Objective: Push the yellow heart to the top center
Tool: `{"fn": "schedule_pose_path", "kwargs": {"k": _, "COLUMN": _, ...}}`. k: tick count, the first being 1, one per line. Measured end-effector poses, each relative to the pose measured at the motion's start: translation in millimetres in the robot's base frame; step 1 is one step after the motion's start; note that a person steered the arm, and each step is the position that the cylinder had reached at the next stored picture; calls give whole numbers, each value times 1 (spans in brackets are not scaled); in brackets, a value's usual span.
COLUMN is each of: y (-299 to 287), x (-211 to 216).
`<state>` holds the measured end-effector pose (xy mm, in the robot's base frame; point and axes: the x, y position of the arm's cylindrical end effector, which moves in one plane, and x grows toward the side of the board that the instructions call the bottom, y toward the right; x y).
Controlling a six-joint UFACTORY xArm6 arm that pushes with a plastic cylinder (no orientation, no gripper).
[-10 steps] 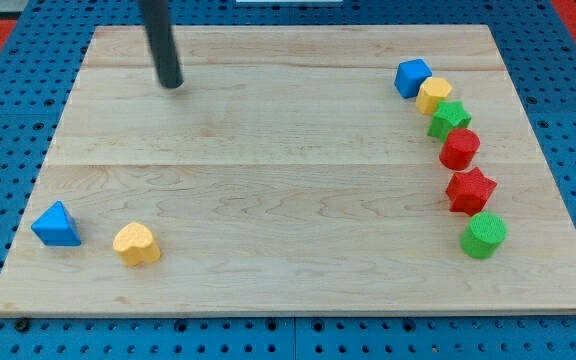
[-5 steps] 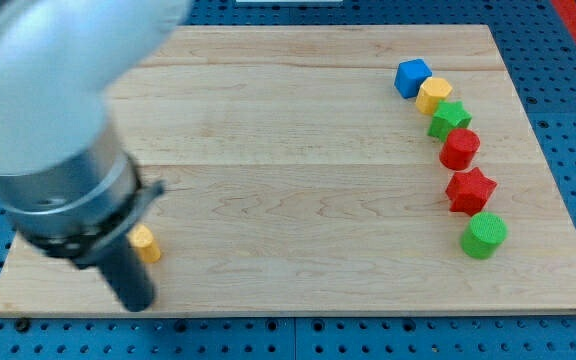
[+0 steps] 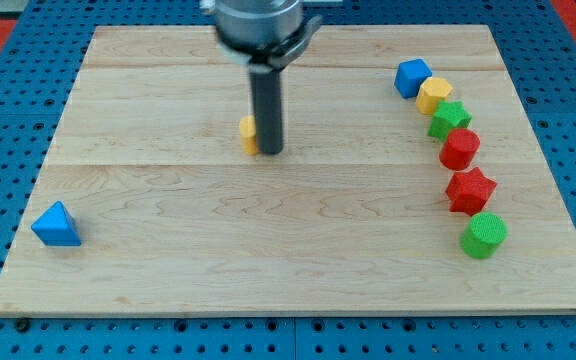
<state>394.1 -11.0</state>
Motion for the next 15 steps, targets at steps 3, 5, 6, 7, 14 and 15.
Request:
{"fn": "schedule_pose_path", "kwargs": {"k": 3, "y": -28, "x": 21}}
{"fn": "schedule_pose_path", "kwargs": {"k": 5, "y": 3, "x": -31}}
{"fn": "schedule_pose_path", "kwargs": {"k": 6, "y": 6, "x": -33}}
{"fn": "schedule_pose_path", "kwargs": {"k": 7, "y": 2, "x": 7}}
{"fn": "schedule_pose_path", "kwargs": {"k": 14, "y": -55, "x": -123}}
{"fn": "schedule_pose_path", "kwargs": {"k": 15, "y": 33, "x": -127}}
